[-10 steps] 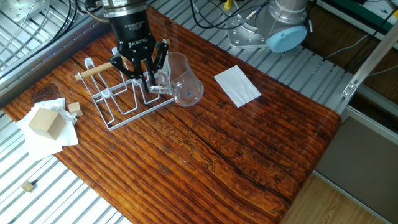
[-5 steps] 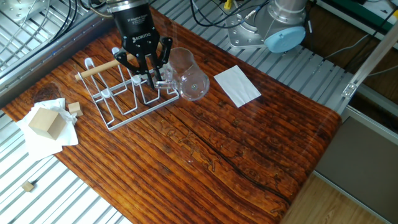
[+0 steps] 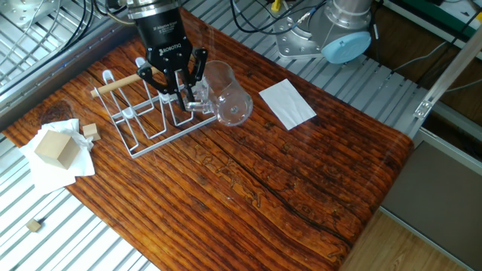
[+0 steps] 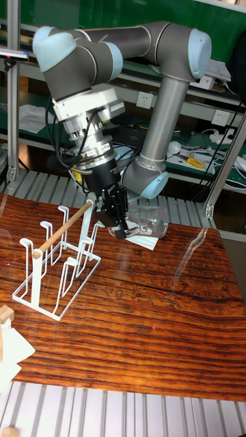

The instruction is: Put the cup on the cup rack

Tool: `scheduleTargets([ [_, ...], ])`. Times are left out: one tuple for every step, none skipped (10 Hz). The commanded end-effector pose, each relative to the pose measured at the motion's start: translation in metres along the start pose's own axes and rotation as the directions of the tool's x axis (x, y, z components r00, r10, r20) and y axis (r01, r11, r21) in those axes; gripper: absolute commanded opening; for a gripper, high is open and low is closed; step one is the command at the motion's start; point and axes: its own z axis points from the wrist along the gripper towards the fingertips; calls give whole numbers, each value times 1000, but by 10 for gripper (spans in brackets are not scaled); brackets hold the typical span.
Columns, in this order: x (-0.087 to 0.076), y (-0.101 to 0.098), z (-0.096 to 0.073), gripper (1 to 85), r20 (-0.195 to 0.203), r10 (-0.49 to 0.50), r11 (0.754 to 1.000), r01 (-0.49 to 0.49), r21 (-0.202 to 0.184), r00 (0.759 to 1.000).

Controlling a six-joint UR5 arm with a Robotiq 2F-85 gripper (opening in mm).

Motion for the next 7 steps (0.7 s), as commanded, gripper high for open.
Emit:
scheduleTargets([
  [-2,-14,2,10,-50,-4,1000,5,27,999],
  [-2,-13,3,10,-56,0,999,1,32,998],
  [-2,-13,4,10,-58,1,999,1,33,998],
  [2,-16,4,10,-72,17,999,-14,47,997],
  [8,-22,3,10,-96,21,998,-14,68,995],
  [11,-31,2,10,-101,50,993,-39,108,994],
  [11,-38,1,10,-99,67,989,-53,135,993],
])
